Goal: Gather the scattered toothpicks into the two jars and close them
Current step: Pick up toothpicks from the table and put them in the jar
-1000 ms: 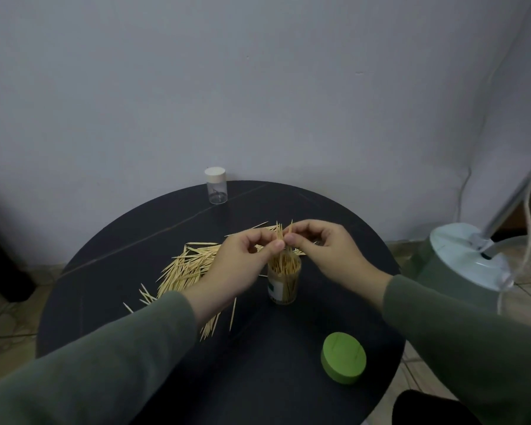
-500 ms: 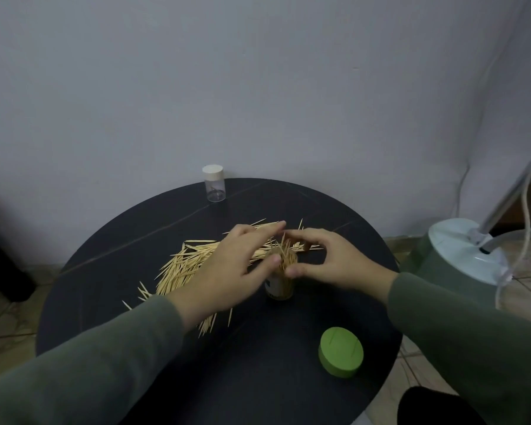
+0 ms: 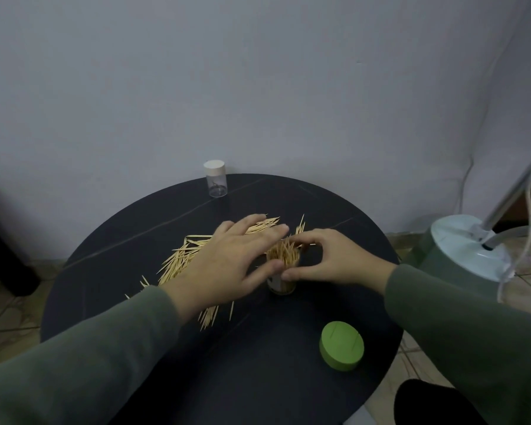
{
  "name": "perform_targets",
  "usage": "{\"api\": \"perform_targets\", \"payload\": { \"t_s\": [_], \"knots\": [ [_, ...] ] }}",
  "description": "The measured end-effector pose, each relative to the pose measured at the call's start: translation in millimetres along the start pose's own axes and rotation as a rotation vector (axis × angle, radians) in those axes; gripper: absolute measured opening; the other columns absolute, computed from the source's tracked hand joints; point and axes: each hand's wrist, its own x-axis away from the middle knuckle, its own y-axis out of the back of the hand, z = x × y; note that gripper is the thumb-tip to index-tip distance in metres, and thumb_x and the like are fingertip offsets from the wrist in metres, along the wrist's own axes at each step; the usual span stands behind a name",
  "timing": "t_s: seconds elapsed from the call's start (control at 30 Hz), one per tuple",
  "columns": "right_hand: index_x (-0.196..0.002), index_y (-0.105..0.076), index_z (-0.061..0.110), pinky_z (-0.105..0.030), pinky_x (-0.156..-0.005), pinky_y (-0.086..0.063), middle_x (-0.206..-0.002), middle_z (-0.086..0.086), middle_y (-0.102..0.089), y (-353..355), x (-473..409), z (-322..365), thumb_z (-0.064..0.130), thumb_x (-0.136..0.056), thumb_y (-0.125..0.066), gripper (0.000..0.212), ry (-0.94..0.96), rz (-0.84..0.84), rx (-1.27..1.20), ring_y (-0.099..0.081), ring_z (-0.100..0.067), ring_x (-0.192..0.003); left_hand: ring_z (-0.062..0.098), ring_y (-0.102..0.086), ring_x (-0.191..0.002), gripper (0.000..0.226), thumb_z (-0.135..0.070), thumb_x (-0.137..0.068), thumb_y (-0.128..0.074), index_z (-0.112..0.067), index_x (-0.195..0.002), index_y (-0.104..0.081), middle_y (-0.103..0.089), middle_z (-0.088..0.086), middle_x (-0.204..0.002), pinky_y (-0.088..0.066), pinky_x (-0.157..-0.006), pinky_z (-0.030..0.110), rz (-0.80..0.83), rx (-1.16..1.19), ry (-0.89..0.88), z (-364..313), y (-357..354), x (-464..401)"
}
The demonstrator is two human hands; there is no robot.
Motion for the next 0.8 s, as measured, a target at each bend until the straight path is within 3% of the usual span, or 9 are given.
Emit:
{"api": "perform_targets", "payload": {
  "t_s": [0.1,0.17,0.3,0.4,0.5,0.6,0.73,0.8],
  "knots": [
    [-0.116,-0.059,0.046,-0.049,-0.100,-0.041,-0.105,0.022,-0.065,-1.9,-0.9,-2.3,0.073,-0.066,-0.063,0.057,0.062,-0.024,-0.010,-0.057,-0.001,-0.103,0.011,-0.010,-0.148,0.067,-0.062,-0.095,-0.023,-0.027,-0.152,-0.022,-0.043,-0.011,-0.148,-0.024,-0.111,0.042,0.125,-0.006,-0.045,-5.6,-3.5,1.2],
    [-0.114,-0.060,0.045,-0.049,-0.100,-0.041,-0.105,0.019,-0.066,-1.5,-2.1,-3.8,0.073,-0.065,-0.061,0.056,0.058,-0.031,-0.025,-0.057,-0.001,-0.102,0.009,-0.005,-0.148,0.067,-0.062,-0.094,-0.023,-0.028,-0.152,-0.024,-0.043,-0.011,-0.147,-0.021,-0.112,0.042,0.137,0.016,-0.029,-10.1,-3.6,-0.1],
    [-0.102,-0.061,0.053,-0.048,-0.101,-0.041,-0.102,0.024,-0.066,-1.9,-3.5,-3.8,0.077,-0.062,-0.063,0.046,0.055,-0.025,-0.017,-0.057,-0.001,-0.103,0.021,-0.028,-0.144,0.052,-0.055,-0.096,-0.028,-0.030,-0.132,-0.055,-0.054,-0.010,-0.139,-0.034,-0.102,0.049,0.018,-0.049,-0.038,-6.6,-0.8,-2.7],
    [-0.111,-0.062,0.047,-0.047,-0.102,-0.041,-0.105,0.023,-0.066,-3.2,-4.4,-5.1,0.081,-0.059,-0.063,0.062,0.046,-0.011,-0.039,-0.058,-0.002,-0.106,0.021,-0.040,-0.137,0.047,-0.053,-0.096,-0.032,-0.031,-0.129,-0.057,-0.057,-0.011,-0.135,-0.040,-0.098,0.050,-0.054,-0.051,-0.008,-2.5,-0.6,-1.8],
    [-0.116,-0.061,0.043,-0.048,-0.101,-0.041,-0.107,0.020,-0.067,-3.1,-5.3,-6.3,0.082,-0.059,-0.060,0.068,0.052,-0.011,-0.037,-0.059,-0.003,-0.104,0.019,-0.040,-0.135,0.053,-0.054,-0.095,-0.037,-0.027,-0.140,-0.046,-0.049,-0.010,-0.143,-0.039,-0.099,0.046,-0.101,-0.018,-0.053,-2.8,0.5,0.1],
    [-0.115,-0.061,0.041,-0.047,-0.099,-0.044,-0.105,0.015,-0.068,-2.4,-4.2,-6.1,0.076,-0.061,-0.063,0.065,0.065,-0.022,-0.051,-0.059,-0.003,-0.102,0.020,-0.028,-0.143,0.063,-0.060,-0.096,-0.032,-0.024,-0.148,-0.035,-0.036,-0.008,-0.153,-0.031,-0.105,0.046,0.002,-0.058,-0.168,-4.4,-0.2,1.9],
    [-0.108,-0.057,0.053,-0.047,-0.096,-0.045,-0.104,0.018,-0.068,-2.6,-4.3,-5.9,0.074,-0.063,-0.063,0.050,0.076,-0.032,-0.031,-0.059,-0.003,-0.100,0.013,0.003,-0.148,0.069,-0.066,-0.094,-0.019,-0.031,-0.152,-0.010,-0.017,-0.014,-0.156,-0.019,-0.114,0.048,0.150,-0.060,-0.085,-1.5,-5.3,0.4],
    [-0.107,-0.059,0.050,-0.046,-0.096,-0.046,-0.103,0.017,-0.068,-3.0,-5.2,-7.2,0.075,-0.063,-0.063,0.051,0.078,-0.036,-0.034,-0.060,-0.003,-0.100,0.010,0.008,-0.148,0.069,-0.067,-0.093,-0.019,-0.033,-0.152,-0.009,-0.007,-0.015,-0.157,-0.014,-0.115,0.044,0.146,-0.034,-0.078,-2.4,-5.2,-0.2]
  ]
}}
